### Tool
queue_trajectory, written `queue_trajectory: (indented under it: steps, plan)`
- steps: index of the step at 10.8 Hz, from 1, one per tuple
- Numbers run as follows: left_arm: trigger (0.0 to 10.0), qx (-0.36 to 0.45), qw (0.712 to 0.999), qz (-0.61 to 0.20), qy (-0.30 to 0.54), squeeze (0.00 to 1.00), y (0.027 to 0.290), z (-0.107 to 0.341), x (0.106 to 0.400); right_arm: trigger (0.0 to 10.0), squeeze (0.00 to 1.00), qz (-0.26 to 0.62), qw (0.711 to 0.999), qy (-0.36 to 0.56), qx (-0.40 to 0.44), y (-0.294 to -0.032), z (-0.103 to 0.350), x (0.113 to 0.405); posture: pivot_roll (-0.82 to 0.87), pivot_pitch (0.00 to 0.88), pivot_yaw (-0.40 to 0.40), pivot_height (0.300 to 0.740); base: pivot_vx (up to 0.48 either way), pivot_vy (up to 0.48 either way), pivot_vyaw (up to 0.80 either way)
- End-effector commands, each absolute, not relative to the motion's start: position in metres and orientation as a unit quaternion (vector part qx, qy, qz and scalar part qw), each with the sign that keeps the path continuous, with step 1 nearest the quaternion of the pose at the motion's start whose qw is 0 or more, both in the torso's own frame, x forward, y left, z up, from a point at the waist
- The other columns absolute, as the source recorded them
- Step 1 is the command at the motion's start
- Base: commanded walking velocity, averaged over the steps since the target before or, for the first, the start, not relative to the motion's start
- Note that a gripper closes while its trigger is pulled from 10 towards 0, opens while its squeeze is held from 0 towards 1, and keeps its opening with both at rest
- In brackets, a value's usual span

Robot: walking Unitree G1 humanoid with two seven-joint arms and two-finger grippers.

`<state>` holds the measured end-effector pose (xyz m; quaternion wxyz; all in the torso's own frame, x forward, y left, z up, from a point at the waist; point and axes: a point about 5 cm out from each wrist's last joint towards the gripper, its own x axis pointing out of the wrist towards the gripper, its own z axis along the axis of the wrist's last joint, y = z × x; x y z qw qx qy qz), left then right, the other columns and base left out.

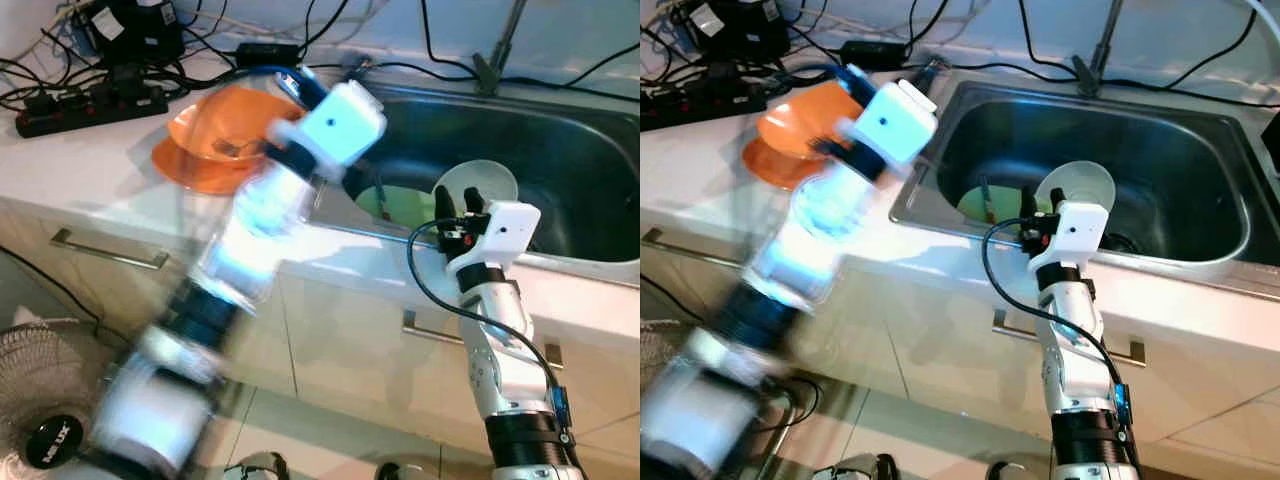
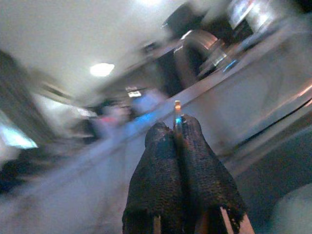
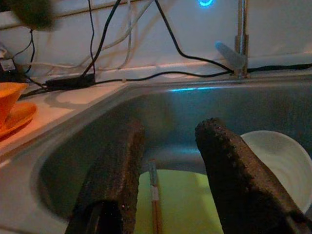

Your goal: Kitchen organization

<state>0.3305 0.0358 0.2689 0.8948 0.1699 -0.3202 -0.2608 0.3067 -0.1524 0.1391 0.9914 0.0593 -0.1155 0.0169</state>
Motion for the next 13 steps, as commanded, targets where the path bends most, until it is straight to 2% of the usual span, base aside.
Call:
queue_trajectory:
  steps: [1,3,4,5,6,8,10,11,13]
  plan:
    - [10.0,0.100,0.893,-0.301,-0.318,0.00,0.035,0.278,0.324,10.0,0.00,0.011,0.994,-0.089,0.059,-0.153,0.127,0.306,0.02,0.037,0.045,0.740,0.000,0.000,0.00]
    - [10.0,-0.019,0.877,-0.384,-0.287,0.00,0.027,0.277,0.311,10.0,0.00,0.014,0.995,-0.092,0.048,-0.152,0.128,0.305,0.02,0.028,0.047,0.740,0.000,0.000,0.00]
    - [10.0,-0.047,0.869,-0.415,-0.267,0.00,0.026,0.275,0.307,10.0,0.00,0.021,0.995,-0.096,0.037,-0.150,0.129,0.306,0.02,0.026,0.049,0.740,0.000,0.000,0.00]
    - [10.0,-0.066,0.867,-0.424,-0.254,0.00,0.028,0.274,0.306,10.0,0.64,0.027,0.994,-0.101,0.020,-0.149,0.132,0.306,0.02,0.032,0.049,0.740,0.000,0.000,0.00]
    - [10.0,-0.073,0.866,-0.427,-0.249,0.00,0.029,0.274,0.306,10.0,1.00,0.028,0.994,-0.103,0.012,-0.149,0.133,0.307,0.02,0.033,0.049,0.740,0.000,0.000,0.00]
    - [10.0,-0.081,0.870,-0.432,-0.225,0.00,0.032,0.267,0.307,10.0,1.00,0.049,0.990,-0.123,-0.048,-0.150,0.145,0.309,0.01,0.042,0.048,0.740,0.000,0.000,0.00]
    - [10.0,-0.078,0.874,-0.429,-0.216,0.00,0.034,0.265,0.308,10.0,1.00,0.051,0.985,-0.145,-0.072,-0.151,0.159,0.311,0.01,0.046,0.049,0.740,0.000,0.000,0.00]
    - [10.0,-0.077,0.876,-0.427,-0.212,0.00,0.035,0.264,0.309,10.0,0.00,0.047,0.983,-0.159,-0.082,-0.151,0.167,0.312,0.01,0.046,0.050,0.740,0.000,0.000,0.00]
    - [10.0,-0.072,0.878,-0.430,-0.196,0.00,0.034,0.258,0.309,10.0,0.00,0.051,0.978,-0.181,-0.087,-0.147,0.180,0.312,0.01,0.049,0.051,0.740,0.000,0.000,0.00]
